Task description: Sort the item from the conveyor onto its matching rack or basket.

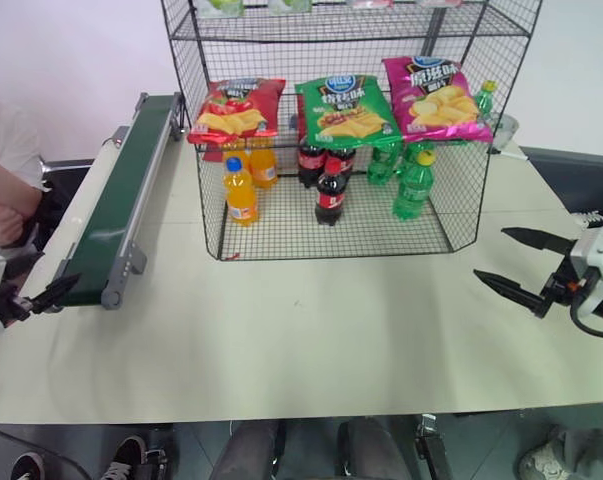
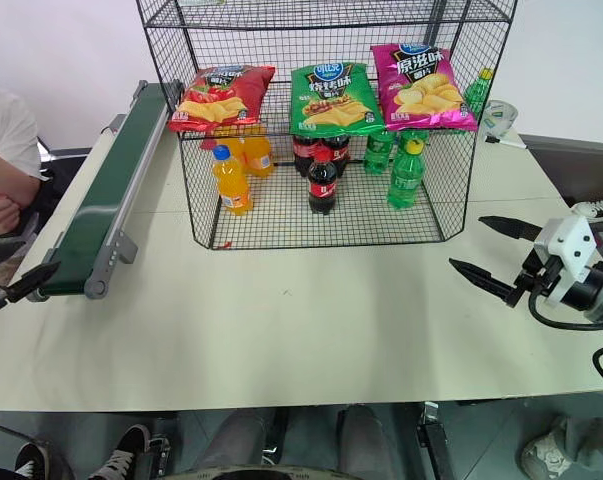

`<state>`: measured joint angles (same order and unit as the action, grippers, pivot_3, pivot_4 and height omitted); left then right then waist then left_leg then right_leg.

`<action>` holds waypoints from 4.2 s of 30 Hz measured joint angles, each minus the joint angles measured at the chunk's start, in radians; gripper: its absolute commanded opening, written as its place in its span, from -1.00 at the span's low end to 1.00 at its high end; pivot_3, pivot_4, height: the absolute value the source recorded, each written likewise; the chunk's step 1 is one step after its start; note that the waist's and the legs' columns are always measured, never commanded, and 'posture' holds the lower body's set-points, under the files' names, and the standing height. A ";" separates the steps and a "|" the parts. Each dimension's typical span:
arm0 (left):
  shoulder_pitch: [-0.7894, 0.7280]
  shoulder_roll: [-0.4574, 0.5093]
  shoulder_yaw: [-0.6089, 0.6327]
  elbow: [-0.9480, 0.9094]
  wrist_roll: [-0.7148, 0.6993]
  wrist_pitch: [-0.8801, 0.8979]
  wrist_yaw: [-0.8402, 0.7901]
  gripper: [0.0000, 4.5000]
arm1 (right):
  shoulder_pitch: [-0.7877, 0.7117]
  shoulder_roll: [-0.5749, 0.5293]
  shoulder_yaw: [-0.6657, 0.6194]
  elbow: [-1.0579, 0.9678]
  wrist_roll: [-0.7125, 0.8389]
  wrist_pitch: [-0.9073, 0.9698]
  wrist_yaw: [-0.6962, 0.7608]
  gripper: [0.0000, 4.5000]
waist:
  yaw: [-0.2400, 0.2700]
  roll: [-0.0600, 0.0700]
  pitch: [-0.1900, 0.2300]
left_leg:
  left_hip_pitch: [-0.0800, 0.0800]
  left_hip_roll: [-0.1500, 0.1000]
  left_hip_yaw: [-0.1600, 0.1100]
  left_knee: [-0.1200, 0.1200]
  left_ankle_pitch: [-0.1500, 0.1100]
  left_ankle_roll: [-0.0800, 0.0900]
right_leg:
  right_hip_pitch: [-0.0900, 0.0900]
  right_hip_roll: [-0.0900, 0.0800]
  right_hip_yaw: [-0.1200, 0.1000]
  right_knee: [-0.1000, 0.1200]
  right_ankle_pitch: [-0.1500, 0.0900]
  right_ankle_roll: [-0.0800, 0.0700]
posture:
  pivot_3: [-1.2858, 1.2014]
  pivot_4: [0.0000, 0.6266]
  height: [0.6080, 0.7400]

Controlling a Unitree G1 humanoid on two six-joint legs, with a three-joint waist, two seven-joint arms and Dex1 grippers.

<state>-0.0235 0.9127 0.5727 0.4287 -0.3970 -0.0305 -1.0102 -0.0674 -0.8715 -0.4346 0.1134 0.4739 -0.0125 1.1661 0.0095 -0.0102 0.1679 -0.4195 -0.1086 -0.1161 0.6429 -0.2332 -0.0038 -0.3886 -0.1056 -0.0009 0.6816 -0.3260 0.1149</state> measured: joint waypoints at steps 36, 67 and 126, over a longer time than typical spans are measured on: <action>0.031 -0.043 -0.009 0.009 0.003 -0.167 -0.034 0.68 | -0.029 0.007 0.037 0.029 -0.020 -0.025 -0.005 1.00 | -0.003 0.001 0.000 | 0.000 0.000 0.000 -0.001 0.000 0.000 | 0.000 0.000 0.000 0.000 0.000 0.000 | 0.03 -0.52 0.99; 0.093 -0.091 -0.009 -0.181 -0.028 -0.104 0.001 0.68 | -0.073 0.027 0.077 0.044 -0.027 -0.023 -0.021 1.00 | -0.002 0.001 0.001 | 0.000 0.000 0.000 -0.001 0.000 0.000 | 0.000 0.000 0.000 0.000 0.000 0.000 | 0.03 -0.52 0.99; 0.335 -0.037 0.022 -0.056 0.632 -0.636 0.627 0.68 | -0.238 0.419 0.583 -0.104 -0.109 0.011 -0.034 1.00 | -0.003 -0.001 0.000 | 0.008 0.001 0.000 -0.015 0.001 -0.002 | 0.000 0.003 0.001 -0.010 0.002 -0.003 | 0.03 -0.52 0.99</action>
<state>0.3110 0.8753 0.5943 0.3724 0.2350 -0.6662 -0.3833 -0.3056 -0.4520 0.1487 0.0098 0.3645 -0.0012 1.1321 0.0067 -0.0110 0.1677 -0.4111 -0.1071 -0.1161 0.6281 -0.2325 -0.0054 -0.3886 -0.1029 0.0001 0.6715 -0.3237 0.1119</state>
